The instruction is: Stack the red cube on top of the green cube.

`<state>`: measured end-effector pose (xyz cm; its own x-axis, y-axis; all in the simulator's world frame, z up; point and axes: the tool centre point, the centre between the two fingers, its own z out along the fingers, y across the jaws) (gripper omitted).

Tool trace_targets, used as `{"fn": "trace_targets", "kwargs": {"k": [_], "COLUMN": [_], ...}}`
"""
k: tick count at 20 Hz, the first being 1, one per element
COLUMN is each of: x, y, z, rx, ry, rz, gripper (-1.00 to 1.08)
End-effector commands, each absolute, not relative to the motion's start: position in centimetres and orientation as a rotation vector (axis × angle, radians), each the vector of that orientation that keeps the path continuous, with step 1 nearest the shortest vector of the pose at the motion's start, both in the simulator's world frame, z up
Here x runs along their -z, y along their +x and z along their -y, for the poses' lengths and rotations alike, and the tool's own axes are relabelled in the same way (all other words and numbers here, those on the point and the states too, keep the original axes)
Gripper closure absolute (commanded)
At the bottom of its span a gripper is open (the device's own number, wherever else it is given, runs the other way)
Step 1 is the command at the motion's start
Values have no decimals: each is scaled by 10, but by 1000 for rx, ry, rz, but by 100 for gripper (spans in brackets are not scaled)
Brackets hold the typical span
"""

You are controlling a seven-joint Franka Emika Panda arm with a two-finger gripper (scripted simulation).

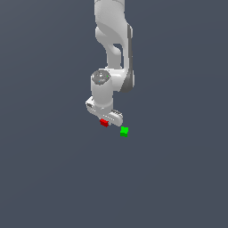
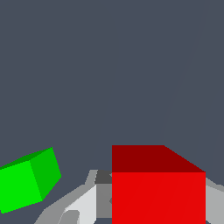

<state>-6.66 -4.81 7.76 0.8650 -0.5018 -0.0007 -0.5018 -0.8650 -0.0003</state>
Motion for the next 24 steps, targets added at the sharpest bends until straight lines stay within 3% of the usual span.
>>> {"fn": "trace_targets", "kwargs": {"k": [1,10,24], "x": [-94,-123,-106], "y": [-67,-66,-59], "z": [48,49,23], "rx": [0,0,0], "ry": [-3033,-3034,-3033], "rz": [-816,-817,-816], "gripper": [108,108,108]}}
